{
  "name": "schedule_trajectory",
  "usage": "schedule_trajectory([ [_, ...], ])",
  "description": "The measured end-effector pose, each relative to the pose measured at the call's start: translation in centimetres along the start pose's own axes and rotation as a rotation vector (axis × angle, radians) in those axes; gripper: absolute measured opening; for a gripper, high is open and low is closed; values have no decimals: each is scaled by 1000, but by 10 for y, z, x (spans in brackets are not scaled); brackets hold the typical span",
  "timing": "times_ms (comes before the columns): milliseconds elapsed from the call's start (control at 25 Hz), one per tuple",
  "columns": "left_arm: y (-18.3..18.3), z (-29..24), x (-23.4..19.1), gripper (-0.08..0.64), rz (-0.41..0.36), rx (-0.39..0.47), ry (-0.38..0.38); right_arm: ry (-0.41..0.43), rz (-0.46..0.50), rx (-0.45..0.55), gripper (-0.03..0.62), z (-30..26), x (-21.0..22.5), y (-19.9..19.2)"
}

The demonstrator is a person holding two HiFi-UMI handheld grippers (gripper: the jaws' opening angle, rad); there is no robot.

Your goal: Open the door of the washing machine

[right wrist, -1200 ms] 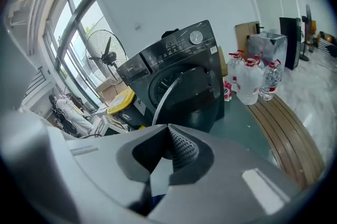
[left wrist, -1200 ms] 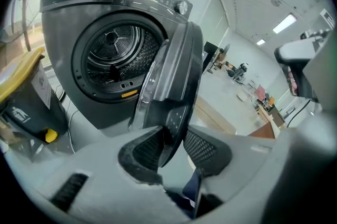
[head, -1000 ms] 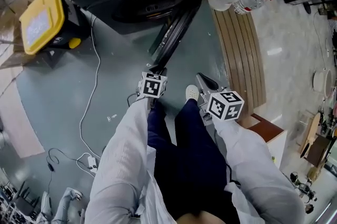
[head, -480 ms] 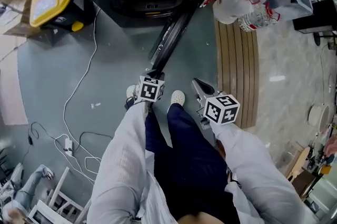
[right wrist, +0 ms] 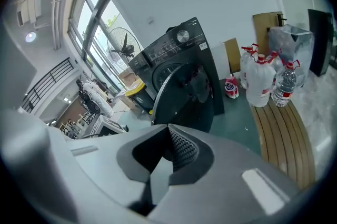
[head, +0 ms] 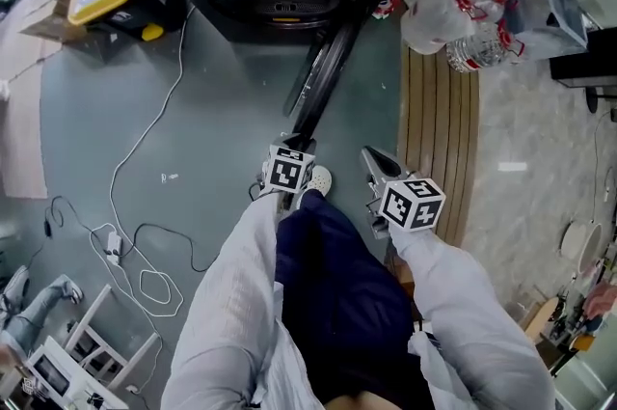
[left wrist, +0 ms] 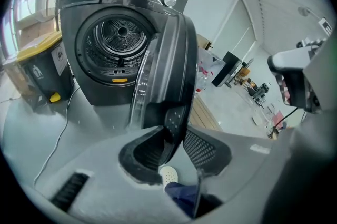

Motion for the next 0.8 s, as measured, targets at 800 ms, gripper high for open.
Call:
schedule_trajectory([
  [800,-5,-37,89,117,-50,-31,-41,-89,-92,45,8,70,57,-34],
])
Point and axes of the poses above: the fingertips, and each gripper's own axes: z backward along the fingers, x to its right, y out of its top, the point moved 1 cm from there along z, backward along the fingers, and after that the axes turned 8 degrees about x, right-handed, at the moved point
